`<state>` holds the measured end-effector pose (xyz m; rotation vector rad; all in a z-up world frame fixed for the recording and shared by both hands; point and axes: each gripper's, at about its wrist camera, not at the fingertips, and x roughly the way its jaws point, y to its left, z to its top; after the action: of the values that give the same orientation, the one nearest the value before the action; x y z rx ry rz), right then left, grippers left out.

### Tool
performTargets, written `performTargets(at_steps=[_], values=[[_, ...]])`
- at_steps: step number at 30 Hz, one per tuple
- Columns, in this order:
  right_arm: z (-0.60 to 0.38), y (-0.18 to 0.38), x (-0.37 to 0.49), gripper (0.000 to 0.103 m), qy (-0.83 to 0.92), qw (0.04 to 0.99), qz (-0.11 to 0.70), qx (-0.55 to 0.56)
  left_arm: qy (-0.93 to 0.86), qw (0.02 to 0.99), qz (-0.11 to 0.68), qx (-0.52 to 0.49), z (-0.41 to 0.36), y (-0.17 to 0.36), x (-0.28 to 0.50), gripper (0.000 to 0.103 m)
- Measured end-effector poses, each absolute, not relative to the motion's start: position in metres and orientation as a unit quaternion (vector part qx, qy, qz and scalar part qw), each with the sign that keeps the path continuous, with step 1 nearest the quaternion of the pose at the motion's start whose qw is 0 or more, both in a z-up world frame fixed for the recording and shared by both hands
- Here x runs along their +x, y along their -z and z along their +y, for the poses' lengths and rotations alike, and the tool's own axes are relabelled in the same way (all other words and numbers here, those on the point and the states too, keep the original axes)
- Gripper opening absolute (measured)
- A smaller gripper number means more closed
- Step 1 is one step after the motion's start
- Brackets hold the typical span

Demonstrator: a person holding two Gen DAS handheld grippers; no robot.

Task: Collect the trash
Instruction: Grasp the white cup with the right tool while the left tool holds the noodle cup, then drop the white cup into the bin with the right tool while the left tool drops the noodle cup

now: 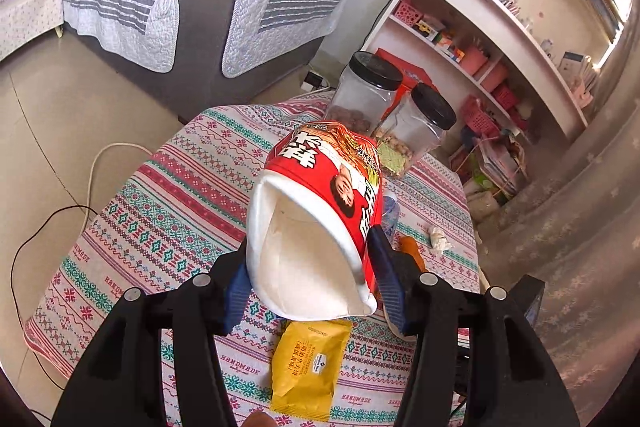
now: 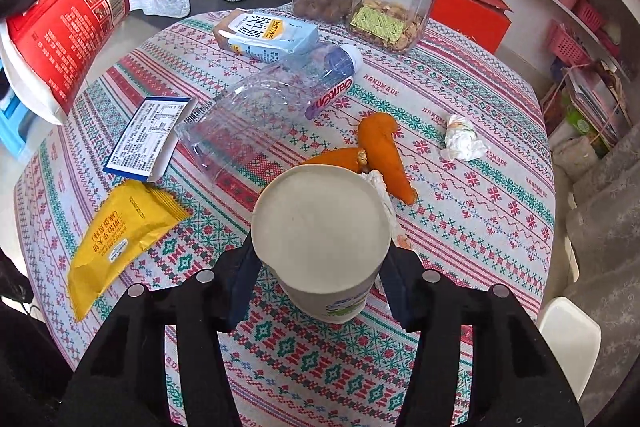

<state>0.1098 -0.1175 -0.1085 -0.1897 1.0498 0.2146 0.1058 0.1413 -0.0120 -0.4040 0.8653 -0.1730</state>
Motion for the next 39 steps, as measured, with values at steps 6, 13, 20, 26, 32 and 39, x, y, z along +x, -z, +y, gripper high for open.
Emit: performTargets(at_steps=[6, 13, 20, 26, 32, 39], values=[[-0.12, 0.078, 0.108, 0.051, -0.108, 0.876, 0.468, -0.036, 0.078, 0.885, 0.417, -0.193, 0.143, 0.014, 0.105, 0.054], [-0.127, 0.03, 0.096, 0.051, -0.121, 0.906, 0.406, 0.009, 0.078, 0.887, 0.413, -0.191, 0.137, 0.014, 0.103, 0.054], [-0.14, -0.003, 0.082, 0.051, -0.121, 0.925, 0.357, 0.045, 0.086, 0.889, 0.409, -0.187, 0.127, 0.012, 0.102, 0.054], [-0.157, -0.023, 0.066, 0.051, -0.095, 0.941, 0.32, 0.053, 0.097, 0.888, 0.409, -0.183, 0.113, 0.011, 0.1, 0.054], [-0.184, -0.035, 0.052, 0.052, -0.044, 0.952, 0.297, 0.055, 0.105, 0.888, 0.413, -0.173, 0.096, 0.014, 0.1, 0.054], [-0.225, -0.042, 0.031, 0.052, 0.048, 0.958, 0.277, 0.055, 0.114, 0.889, 0.411, -0.165, 0.081, 0.016, 0.101, 0.054]])
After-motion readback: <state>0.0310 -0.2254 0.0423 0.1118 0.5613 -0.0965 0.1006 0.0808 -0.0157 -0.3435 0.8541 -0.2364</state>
